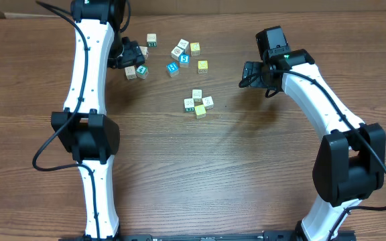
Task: Form a circle
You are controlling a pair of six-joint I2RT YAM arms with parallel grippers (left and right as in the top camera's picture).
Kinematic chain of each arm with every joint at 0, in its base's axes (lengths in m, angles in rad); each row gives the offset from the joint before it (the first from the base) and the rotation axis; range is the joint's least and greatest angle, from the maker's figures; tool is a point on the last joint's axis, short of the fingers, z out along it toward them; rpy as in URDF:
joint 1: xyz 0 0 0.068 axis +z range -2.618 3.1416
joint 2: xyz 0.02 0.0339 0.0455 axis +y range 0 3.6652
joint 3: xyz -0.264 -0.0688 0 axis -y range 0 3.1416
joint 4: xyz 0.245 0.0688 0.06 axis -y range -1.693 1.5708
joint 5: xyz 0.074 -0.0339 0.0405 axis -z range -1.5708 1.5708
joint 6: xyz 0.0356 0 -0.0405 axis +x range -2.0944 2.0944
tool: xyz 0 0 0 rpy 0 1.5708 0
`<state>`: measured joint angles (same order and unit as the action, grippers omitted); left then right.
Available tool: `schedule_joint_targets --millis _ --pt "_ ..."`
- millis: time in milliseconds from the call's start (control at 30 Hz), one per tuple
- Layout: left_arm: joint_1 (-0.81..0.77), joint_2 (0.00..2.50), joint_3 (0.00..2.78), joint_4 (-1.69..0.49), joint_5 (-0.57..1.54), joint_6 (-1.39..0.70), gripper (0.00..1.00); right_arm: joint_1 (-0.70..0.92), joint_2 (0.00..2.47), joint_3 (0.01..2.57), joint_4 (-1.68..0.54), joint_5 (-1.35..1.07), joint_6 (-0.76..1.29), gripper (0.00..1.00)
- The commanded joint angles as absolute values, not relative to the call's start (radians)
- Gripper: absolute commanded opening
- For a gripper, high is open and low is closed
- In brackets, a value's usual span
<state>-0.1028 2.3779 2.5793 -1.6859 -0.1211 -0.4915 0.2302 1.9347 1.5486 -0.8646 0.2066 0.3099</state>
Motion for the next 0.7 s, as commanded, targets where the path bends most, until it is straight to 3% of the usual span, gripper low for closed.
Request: schedule_joint_targets --millis 0,500,533,567,600,633,667 --pt "-0.193 2.192 2.6 -1.686 -0.134 -0.495 1.0 0.229 1.921 1.562 -0.862 0.205 0.307 1.0" --pt "-0.511 1.873 2.6 -1.69 -0.175 -0.469 0.98 0.229 1.921 1.562 -0.862 0.205 0.306 1.0" --pt "-0.524 1.858 2.6 -1.688 -0.231 -0.435 0.79 0.229 1.921 1.562 -0.862 0.205 0.306 1.0" --pt "-0.533 1.845 2.6 -1.69 -0.276 -0.418 0.43 0.229 1.921 1.562 -0.862 0.205 0.306 1.0" --pt "-0.542 1.831 2.6 -1.689 -0.305 -0.403 0.35 0.229 1.921 1.562 -0.862 0.205 0.306 1.0" --pt "-0.546 1.82 2.6 -1.689 -0.313 -0.395 0.42 0.229 1.921 1.562 -0.862 0.205 0.307 1.0" --pt "-0.546 1.809 2.6 -1.689 -0.314 -0.389 0.55 0.229 1.921 1.562 -0.862 0.205 0.306 1.0"
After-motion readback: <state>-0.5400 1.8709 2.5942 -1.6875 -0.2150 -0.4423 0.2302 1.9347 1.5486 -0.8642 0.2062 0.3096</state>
